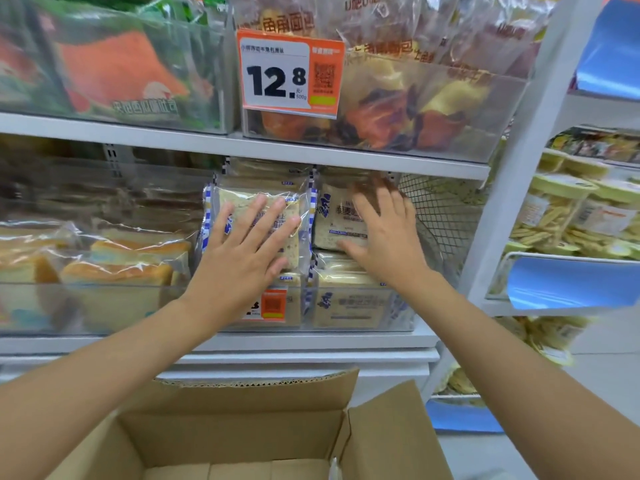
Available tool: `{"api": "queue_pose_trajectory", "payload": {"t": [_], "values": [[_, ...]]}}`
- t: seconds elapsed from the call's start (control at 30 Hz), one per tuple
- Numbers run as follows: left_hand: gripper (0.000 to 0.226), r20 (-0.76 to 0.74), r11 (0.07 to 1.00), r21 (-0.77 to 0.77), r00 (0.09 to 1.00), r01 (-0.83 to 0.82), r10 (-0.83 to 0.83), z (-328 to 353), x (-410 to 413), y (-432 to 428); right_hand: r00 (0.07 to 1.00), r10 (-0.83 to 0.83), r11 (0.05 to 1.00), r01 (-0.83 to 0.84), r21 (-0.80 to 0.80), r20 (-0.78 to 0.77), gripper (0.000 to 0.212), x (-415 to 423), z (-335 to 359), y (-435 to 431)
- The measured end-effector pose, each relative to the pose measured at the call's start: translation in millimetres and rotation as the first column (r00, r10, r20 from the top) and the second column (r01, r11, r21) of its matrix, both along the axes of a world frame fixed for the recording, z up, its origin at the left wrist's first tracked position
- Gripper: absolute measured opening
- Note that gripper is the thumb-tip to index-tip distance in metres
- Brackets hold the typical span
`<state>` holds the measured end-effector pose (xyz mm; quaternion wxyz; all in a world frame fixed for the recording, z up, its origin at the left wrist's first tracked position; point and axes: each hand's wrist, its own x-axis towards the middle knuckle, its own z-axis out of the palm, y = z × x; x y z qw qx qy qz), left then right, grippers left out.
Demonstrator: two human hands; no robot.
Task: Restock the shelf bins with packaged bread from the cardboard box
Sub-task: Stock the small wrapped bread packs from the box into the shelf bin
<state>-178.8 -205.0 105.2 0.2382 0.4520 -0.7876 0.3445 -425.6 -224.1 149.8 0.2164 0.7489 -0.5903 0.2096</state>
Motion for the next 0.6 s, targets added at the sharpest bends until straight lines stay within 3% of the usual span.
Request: {"api": "queue_pose_trajectory", "payload": {"t": [0.13,0.6], "values": [[0.056,-0.006,1.000,0.019,1.000,0.005,-0.005,-0.6,0.4,-0.4,0.993,0.116,0.983,-0.113,0.146,-0.013,0.075,-7.1,4.9,-11.2],[0.055,-0.015,0.999,0.032,1.000,0.018,-0.018,-0.4,-0.6,0.0,0.984,0.157,0.965,-0.136,0.223,-0.081,0.077,-13.5,9.2,-20.9]]}}
